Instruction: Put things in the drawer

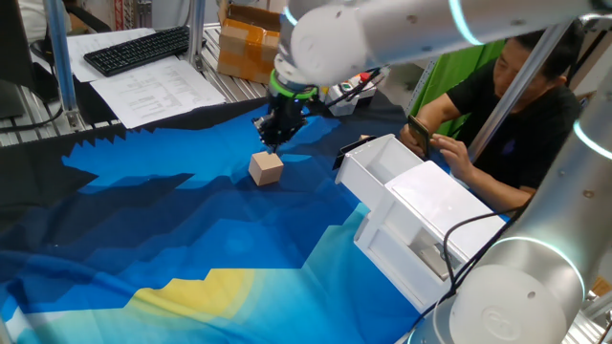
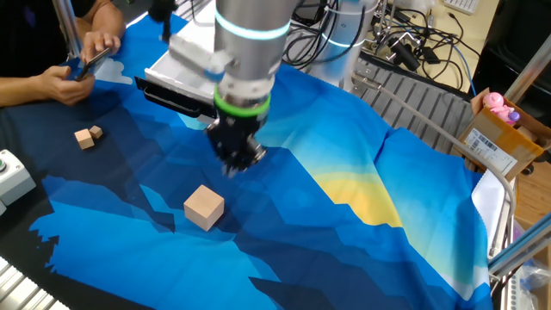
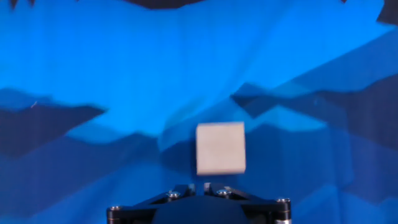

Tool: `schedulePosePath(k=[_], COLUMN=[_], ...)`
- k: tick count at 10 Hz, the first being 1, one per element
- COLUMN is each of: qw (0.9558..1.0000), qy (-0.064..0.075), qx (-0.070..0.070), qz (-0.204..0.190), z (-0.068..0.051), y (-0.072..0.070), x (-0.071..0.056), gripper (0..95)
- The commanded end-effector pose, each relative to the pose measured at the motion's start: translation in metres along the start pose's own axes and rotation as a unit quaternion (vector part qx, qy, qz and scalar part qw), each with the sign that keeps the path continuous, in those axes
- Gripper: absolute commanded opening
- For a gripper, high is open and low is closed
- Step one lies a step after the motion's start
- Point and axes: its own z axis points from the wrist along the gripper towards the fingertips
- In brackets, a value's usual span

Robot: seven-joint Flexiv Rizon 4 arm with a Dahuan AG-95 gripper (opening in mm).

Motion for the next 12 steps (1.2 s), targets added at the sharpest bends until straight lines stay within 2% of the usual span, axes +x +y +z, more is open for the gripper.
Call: schedulePosePath(k=[1, 2, 3, 7, 9, 11, 12], qw=[0.9998, 0.9996, 0.9995, 0.9995, 0.9995, 0.9995, 0.9994], qy=[-0.013, -0.015, -0.018, -0.018, -0.023, -0.027, -0.029], qx=[0.01, 0.023, 0.025, 0.025, 0.021, 0.017, 0.016], qz=[0.009, 0.003, 0.005, -0.006, -0.006, -0.004, -0.003], z=[0.016, 0.025, 0.031, 0.045, 0.06, 0.072, 0.075], y=[-0.003, -0.006, -0.008, -0.026, -0.033, -0.032, -0.031], x=[-0.007, -0.01, -0.011, -0.025, -0.023, -0.02, -0.019], gripper=[95.0, 95.0, 95.0, 95.0, 95.0, 95.0, 76.0])
